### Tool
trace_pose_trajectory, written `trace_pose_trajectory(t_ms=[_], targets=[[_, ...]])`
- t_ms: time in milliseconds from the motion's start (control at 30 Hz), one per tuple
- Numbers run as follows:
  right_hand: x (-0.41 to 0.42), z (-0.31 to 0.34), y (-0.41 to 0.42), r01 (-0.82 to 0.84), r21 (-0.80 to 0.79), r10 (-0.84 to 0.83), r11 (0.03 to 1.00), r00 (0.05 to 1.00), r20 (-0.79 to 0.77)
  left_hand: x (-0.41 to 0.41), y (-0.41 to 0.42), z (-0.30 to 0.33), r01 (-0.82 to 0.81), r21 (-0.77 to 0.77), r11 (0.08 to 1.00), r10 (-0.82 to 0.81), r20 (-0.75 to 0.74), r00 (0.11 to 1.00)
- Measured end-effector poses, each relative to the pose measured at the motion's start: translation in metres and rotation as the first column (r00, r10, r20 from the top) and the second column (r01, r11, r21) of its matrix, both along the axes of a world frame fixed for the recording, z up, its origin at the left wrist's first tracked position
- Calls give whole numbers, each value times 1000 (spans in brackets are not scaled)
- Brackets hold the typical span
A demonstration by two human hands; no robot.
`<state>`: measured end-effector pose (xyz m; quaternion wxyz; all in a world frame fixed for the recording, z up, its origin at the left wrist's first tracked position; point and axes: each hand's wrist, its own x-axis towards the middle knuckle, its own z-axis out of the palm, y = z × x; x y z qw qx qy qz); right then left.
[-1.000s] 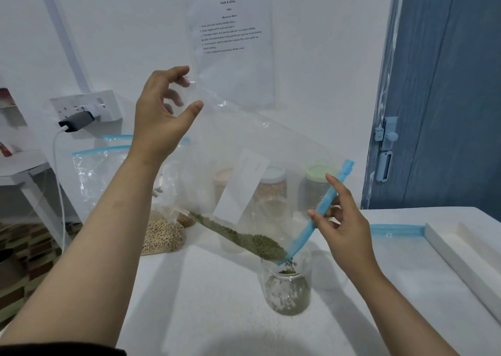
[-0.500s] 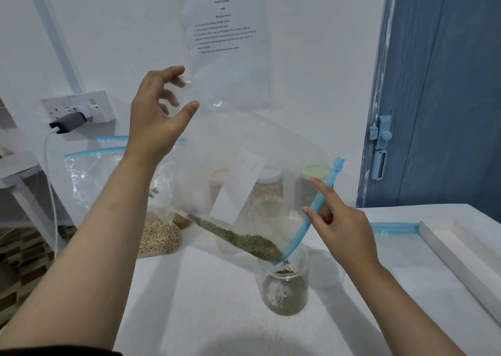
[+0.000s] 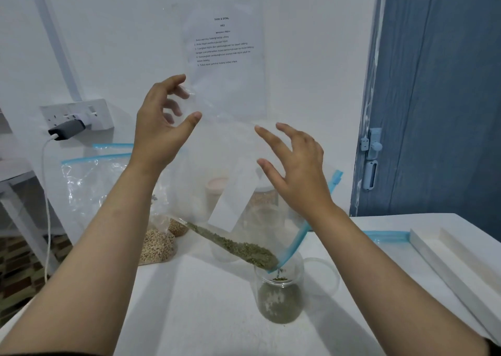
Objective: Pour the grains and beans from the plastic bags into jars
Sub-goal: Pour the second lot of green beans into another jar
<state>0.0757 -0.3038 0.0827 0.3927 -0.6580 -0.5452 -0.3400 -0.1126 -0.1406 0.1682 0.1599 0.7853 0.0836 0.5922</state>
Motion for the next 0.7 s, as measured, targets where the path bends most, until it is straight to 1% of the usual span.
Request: trace_pose_trajectory(t_ms=[100, 167, 267, 467, 567, 700], targets=[[5, 6, 7, -56, -29, 54, 998, 997, -57, -1, 0, 0, 14, -13, 1000, -14, 5, 1000], [6, 5, 8, -110, -2, 110, 994, 989, -95, -1, 1, -1, 26, -33, 999, -26, 9, 1000], [5, 1, 6, -96, 61, 101, 993, 992, -74, -3, 2, -4, 20, -49, 999, -19, 13, 1000], [5, -8, 4, -94, 122, 103, 988, 992, -71, -9, 4, -23, -47, -96, 994, 50, 32, 998], [4, -9, 3, -99, 121, 107, 988, 992, -69, -9, 7, -29, -65, -123, 990, 70, 41, 997], [4, -8, 1, -130, 129, 143, 983, 985, -95, -9, 5, -21, -60, -105, 993, 65, 46, 997]])
